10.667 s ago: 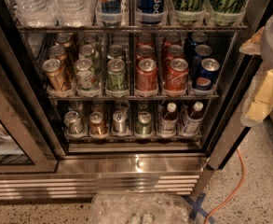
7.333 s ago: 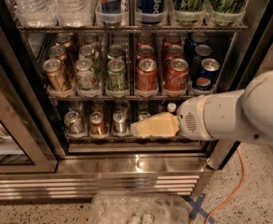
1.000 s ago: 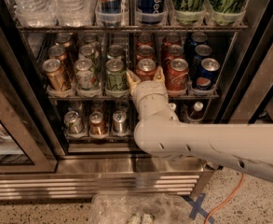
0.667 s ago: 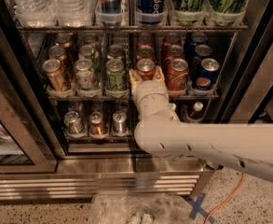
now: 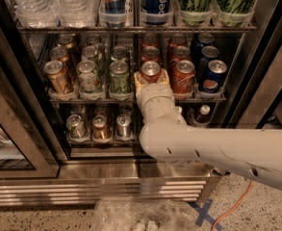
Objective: Pick coke can from middle shelf of fridge
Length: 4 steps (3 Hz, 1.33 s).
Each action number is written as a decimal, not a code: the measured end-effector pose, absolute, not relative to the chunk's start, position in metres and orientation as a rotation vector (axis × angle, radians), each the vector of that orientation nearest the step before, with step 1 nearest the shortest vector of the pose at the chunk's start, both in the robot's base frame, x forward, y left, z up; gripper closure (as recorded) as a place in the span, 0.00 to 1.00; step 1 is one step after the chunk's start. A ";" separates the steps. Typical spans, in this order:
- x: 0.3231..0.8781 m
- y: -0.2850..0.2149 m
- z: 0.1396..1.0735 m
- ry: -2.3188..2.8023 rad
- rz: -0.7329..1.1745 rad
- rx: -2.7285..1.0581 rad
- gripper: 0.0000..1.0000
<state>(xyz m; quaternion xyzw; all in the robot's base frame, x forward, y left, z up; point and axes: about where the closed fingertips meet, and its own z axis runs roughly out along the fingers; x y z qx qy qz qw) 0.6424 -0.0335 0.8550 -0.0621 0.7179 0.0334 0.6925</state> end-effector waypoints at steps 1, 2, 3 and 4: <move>0.642 -0.034 0.862 1.596 0.073 -0.150 1.00; 0.639 -0.028 0.879 1.590 0.092 -0.183 1.00; 0.623 -0.023 0.912 1.590 0.164 -0.255 1.00; 0.604 -0.009 0.922 1.623 0.264 -0.322 1.00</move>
Offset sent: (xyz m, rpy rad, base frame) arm -0.0205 0.0337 0.0978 -0.0554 -0.0276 0.2063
